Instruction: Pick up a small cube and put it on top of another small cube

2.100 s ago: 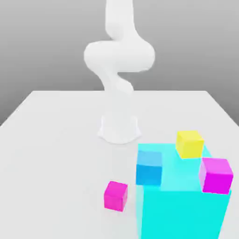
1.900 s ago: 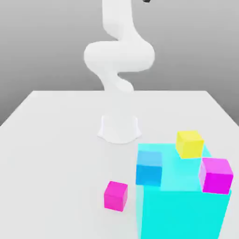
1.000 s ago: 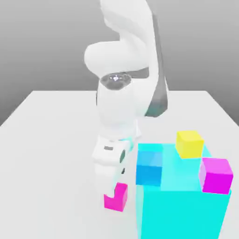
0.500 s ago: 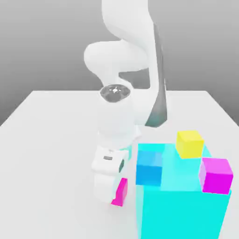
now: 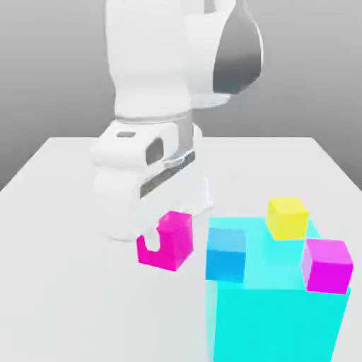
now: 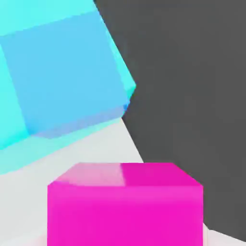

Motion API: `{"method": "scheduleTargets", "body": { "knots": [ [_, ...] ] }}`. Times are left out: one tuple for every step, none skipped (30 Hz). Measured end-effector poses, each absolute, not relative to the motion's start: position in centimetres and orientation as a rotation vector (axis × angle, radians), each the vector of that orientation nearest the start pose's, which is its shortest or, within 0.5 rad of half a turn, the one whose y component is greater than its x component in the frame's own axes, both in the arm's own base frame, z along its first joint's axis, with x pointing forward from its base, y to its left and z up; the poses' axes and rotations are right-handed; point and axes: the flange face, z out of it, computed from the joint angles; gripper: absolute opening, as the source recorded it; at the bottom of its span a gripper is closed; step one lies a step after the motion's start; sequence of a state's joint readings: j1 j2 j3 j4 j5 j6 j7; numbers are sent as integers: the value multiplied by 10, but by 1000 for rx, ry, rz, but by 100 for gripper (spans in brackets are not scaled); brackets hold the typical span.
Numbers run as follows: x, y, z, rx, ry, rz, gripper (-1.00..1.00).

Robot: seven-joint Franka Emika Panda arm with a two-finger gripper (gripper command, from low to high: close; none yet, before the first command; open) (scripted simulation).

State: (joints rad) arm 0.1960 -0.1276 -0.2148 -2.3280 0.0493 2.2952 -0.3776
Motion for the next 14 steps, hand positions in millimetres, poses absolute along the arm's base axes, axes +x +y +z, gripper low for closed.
{"method": "scheduleTargets", "body": {
  "knots": [
    [502, -2, 410, -3051, -508, -145, -100],
    [504, 5, 423, -3053, -511, -130, -100],
    [506, 12, 435, -3056, -512, -117, -100],
    [508, 19, 447, -3059, -515, -101, -100],
    [509, 25, 461, -3063, -514, -90, -100],
    [508, 42, 460, -3073, -548, -44, -100],
    [508, 51, 451, -3078, -568, -21, -100],
    [508, 56, 438, -3080, -579, -9, -100],
    [508, 58, 423, -3081, -584, -3, -100],
    [507, 59, 407, -3082, -585, 0, -100],
    [507, 59, 398, -3083, -585, 1, 100],
    [507, 59, 398, -3083, -585, 1, 100],
    [507, 59, 398, -3083, -585, 1, 100],
    [507, 59, 398, -3083, -585, 1, 100]
  ]
}}
